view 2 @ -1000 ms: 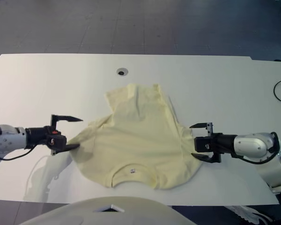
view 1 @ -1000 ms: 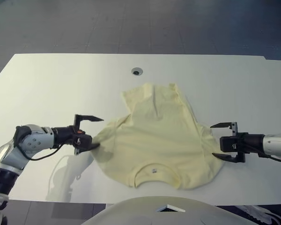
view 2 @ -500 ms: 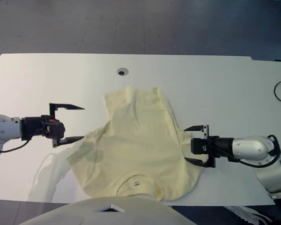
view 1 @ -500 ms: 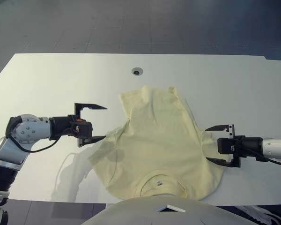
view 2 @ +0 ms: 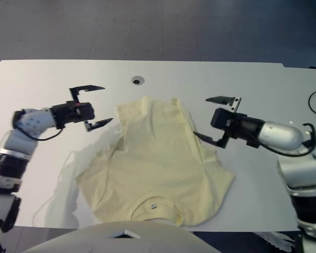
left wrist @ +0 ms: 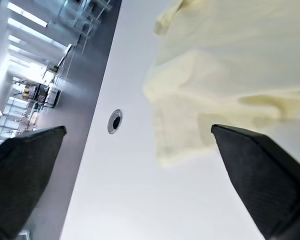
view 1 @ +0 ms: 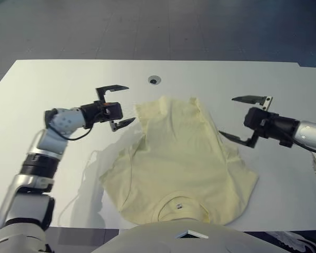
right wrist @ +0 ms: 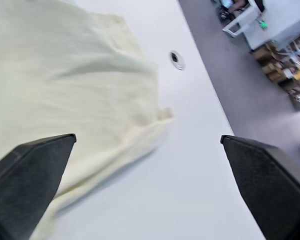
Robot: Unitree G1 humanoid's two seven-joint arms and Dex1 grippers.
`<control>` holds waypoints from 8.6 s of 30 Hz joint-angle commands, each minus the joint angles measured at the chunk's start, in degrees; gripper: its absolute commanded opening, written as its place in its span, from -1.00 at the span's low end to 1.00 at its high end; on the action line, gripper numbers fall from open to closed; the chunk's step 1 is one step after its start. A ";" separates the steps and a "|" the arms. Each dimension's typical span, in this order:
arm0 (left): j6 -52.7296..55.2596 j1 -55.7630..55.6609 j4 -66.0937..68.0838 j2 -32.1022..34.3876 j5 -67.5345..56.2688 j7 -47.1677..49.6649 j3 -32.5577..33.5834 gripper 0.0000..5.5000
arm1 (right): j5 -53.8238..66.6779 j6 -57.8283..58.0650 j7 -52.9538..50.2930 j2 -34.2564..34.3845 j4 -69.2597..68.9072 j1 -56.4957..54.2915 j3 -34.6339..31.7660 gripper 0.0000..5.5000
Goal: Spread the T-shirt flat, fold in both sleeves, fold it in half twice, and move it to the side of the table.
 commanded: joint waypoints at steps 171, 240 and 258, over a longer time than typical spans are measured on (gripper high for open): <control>71.09 63.71 -69.71 3.02 -47.54 10.99 25.93 -0.85 | 19.28 23.93 -24.76 21.78 -27.10 15.99 -10.23 0.96; 30.79 54.50 -62.10 12.24 -11.96 -4.59 9.62 0.95 | 17.35 22.61 -23.61 21.89 -24.67 16.28 -7.95 0.96; 28.22 60.40 -64.47 14.19 -3.69 -7.16 4.84 0.95 | 17.30 22.75 -23.12 21.51 -24.58 16.60 -8.22 0.96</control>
